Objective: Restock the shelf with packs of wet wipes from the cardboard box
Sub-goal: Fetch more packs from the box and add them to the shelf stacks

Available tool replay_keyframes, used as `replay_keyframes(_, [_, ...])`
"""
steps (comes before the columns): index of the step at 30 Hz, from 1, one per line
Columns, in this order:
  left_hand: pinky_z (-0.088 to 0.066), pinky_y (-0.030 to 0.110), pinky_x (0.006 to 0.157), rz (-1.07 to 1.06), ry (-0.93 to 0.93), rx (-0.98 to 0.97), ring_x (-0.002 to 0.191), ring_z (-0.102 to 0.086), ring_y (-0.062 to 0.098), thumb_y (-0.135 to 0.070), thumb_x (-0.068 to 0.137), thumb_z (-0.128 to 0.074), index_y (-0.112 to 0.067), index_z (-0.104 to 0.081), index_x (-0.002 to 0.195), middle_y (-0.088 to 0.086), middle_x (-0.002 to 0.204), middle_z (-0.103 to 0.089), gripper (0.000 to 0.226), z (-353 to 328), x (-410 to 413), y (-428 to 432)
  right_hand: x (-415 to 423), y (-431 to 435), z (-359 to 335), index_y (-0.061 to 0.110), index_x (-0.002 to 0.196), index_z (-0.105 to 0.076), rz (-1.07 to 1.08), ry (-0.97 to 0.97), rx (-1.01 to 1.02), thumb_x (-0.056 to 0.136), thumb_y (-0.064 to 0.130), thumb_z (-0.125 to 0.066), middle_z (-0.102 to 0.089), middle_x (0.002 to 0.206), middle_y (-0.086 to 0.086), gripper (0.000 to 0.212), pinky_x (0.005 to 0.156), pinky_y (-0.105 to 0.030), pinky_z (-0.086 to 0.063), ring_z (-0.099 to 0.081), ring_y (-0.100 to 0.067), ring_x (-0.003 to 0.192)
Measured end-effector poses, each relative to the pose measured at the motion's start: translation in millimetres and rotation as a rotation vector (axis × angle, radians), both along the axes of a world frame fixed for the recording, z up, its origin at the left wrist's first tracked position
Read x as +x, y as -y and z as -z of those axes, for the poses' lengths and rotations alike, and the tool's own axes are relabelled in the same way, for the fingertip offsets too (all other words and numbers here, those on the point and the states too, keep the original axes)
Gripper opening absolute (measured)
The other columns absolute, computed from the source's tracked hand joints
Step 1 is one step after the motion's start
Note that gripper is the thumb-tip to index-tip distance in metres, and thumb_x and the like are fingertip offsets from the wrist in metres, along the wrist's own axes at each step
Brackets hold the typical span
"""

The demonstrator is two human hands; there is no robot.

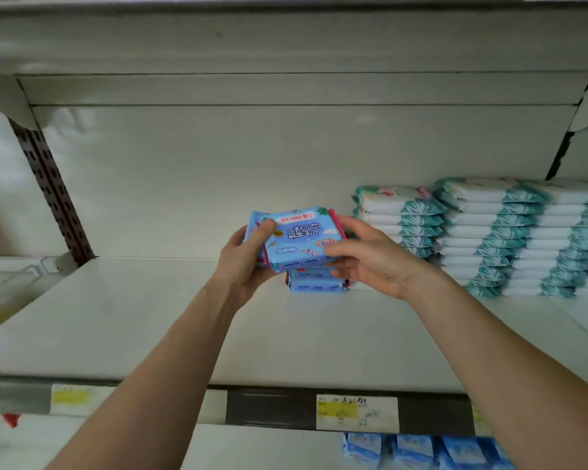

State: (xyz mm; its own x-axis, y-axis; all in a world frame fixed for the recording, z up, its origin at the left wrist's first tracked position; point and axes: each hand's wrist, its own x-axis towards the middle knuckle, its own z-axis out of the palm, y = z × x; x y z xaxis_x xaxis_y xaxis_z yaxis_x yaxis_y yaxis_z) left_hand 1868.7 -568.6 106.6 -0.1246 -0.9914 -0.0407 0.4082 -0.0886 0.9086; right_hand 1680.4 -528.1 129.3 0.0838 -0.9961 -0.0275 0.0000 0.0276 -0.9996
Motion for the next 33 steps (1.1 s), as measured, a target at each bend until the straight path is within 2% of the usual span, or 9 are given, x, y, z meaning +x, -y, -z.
replay_keyframes(6, [-0.055, 0.029, 0.053, -0.226, 0.100, -0.163, 0.071, -0.072, 0.014, -0.027, 0.086, -0.071, -0.018, -0.051, 0.123, 0.005, 0.100, -0.070, 0.043, 2, -11, 30, 1, 24, 21, 0.030, 0.119, -0.055, 0.115, -0.264, -0.308, 0.080, 0.001, -0.070, -0.063, 0.113, -0.001, 0.050, 0.073, -0.029, -0.059, -0.063, -0.009, 0.080])
replay_keyframes(11, [-0.054, 0.028, 0.051, -0.312, 0.079, -0.201, 0.068, -0.070, 0.017, -0.032, 0.094, -0.058, -0.013, -0.064, 0.099, 0.008, 0.088, -0.071, 0.020, 11, -17, 48, 8, 37, 36, 0.038, 0.100, -0.064, 0.237, -0.273, -0.459, 0.083, 0.011, -0.071, -0.067, 0.095, -0.027, 0.033, 0.078, -0.055, -0.053, -0.060, -0.030, 0.069])
replay_keyframes(13, [-0.054, 0.028, 0.051, -0.308, 0.044, -0.181, 0.073, -0.068, 0.021, -0.031, 0.095, -0.056, -0.015, -0.064, 0.096, 0.009, 0.089, -0.071, 0.018, 18, -16, 53, 9, 40, 44, 0.042, 0.093, -0.066, 0.282, -0.230, -0.490, 0.084, 0.011, -0.071, -0.067, 0.086, -0.029, 0.032, 0.073, -0.048, -0.055, -0.059, -0.029, 0.064])
replay_keyframes(17, [-0.057, 0.031, 0.057, -0.231, -0.014, -0.152, 0.079, -0.068, 0.023, -0.025, 0.095, -0.056, -0.013, -0.063, 0.103, 0.012, 0.097, -0.071, 0.016, 26, -12, 59, 9, 42, 57, 0.026, 0.106, -0.071, 0.336, -0.117, -0.475, 0.084, 0.012, -0.070, -0.069, 0.072, -0.003, 0.026, 0.073, -0.026, -0.055, -0.064, -0.009, 0.063])
replay_keyframes(21, [-0.058, 0.031, 0.057, -0.209, -0.019, -0.131, 0.070, -0.069, 0.021, -0.013, 0.091, -0.059, -0.011, -0.063, 0.104, 0.011, 0.089, -0.072, 0.013, 27, -7, 62, 8, 40, 61, 0.037, 0.091, -0.068, 0.386, -0.092, -0.537, 0.084, 0.012, -0.071, -0.060, 0.066, -0.004, 0.027, 0.064, -0.031, -0.051, -0.056, -0.019, 0.066])
replay_keyframes(23, [-0.054, 0.025, 0.050, -0.211, -0.080, -0.054, 0.062, -0.067, 0.017, -0.014, 0.090, -0.060, -0.011, -0.063, 0.098, 0.007, 0.081, -0.070, 0.009, 28, -3, 63, 3, 40, 61, 0.039, 0.088, -0.067, 0.435, -0.102, -0.578, 0.083, 0.012, -0.072, -0.061, 0.065, -0.002, 0.028, 0.063, -0.024, -0.048, -0.056, -0.019, 0.065])
replay_keyframes(26, [-0.048, 0.017, 0.043, -0.162, -0.231, 0.074, 0.052, -0.062, 0.012, -0.018, 0.089, -0.057, -0.014, -0.063, 0.090, 0.000, 0.069, -0.067, 0.006, 30, 6, 64, -2, 40, 61, 0.040, 0.087, -0.067, 0.496, -0.117, -0.599, 0.082, 0.014, -0.073, -0.066, 0.070, -0.007, 0.027, 0.067, -0.030, -0.052, -0.059, -0.024, 0.066])
replay_keyframes(28, [-0.051, 0.018, 0.052, -0.095, -0.359, 0.107, 0.057, -0.066, 0.013, -0.021, 0.089, -0.054, -0.015, -0.064, 0.087, 0.000, 0.070, -0.068, 0.011, 32, 13, 64, -1, 41, 63, 0.042, 0.085, -0.067, 0.522, -0.158, -0.607, 0.082, 0.017, -0.073, -0.068, 0.075, -0.016, 0.026, 0.070, -0.039, -0.055, -0.060, -0.034, 0.069])
replay_keyframes(33, [-0.051, 0.040, 0.096, 0.086, -0.487, 0.058, 0.111, -0.064, 0.030, -0.019, 0.085, -0.055, -0.004, -0.059, 0.122, 0.015, 0.120, -0.066, 0.040, 29, 7, 52, 5, 47, 70, 0.046, 0.083, -0.065, 0.560, -0.232, -0.610, 0.082, 0.021, -0.073, -0.066, 0.076, -0.020, 0.026, 0.068, -0.051, -0.054, -0.063, -0.039, 0.074])
